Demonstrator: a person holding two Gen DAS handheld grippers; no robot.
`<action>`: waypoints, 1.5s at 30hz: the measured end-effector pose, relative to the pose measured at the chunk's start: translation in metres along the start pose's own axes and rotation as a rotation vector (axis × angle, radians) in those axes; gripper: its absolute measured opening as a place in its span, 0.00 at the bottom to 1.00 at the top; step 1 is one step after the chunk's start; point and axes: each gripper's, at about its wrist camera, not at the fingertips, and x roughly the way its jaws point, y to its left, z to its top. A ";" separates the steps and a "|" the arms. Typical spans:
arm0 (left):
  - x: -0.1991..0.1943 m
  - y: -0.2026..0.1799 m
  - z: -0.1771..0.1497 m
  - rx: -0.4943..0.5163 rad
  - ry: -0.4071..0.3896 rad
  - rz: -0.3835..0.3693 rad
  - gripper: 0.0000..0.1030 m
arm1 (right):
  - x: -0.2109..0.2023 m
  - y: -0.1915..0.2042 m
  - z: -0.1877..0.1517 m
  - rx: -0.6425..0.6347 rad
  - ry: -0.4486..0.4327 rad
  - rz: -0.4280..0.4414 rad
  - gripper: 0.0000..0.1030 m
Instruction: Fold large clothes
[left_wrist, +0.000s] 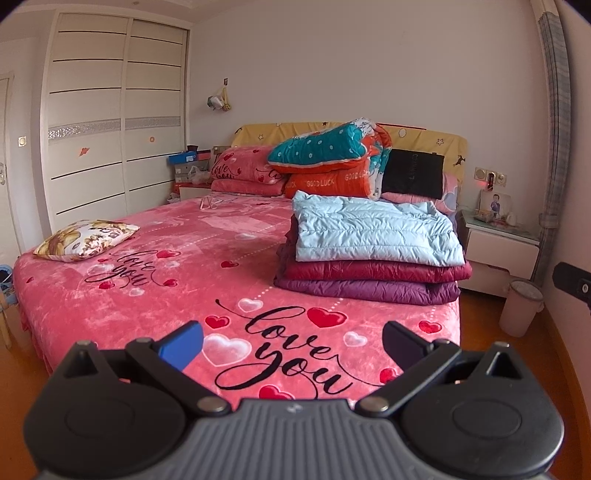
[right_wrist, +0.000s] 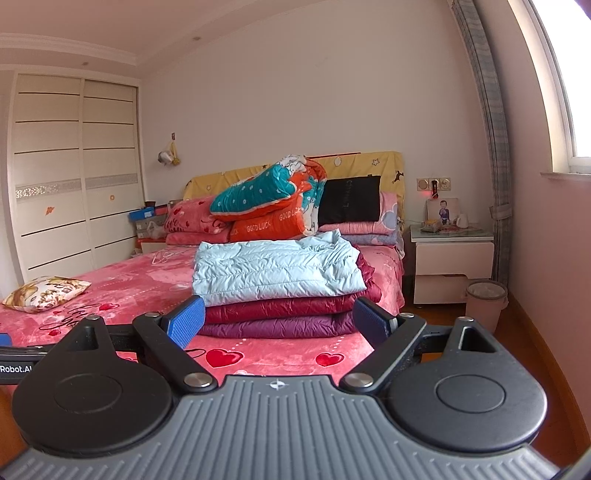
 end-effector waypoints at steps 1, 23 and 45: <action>0.001 0.000 0.000 0.002 0.001 0.003 0.99 | 0.001 -0.001 0.000 -0.001 0.001 -0.001 1.00; 0.014 0.006 -0.006 -0.014 0.020 0.020 0.99 | 0.024 -0.012 -0.007 -0.023 0.047 0.021 1.00; 0.024 0.006 -0.009 -0.011 0.039 0.030 0.99 | 0.041 -0.032 -0.011 -0.012 0.078 0.057 1.00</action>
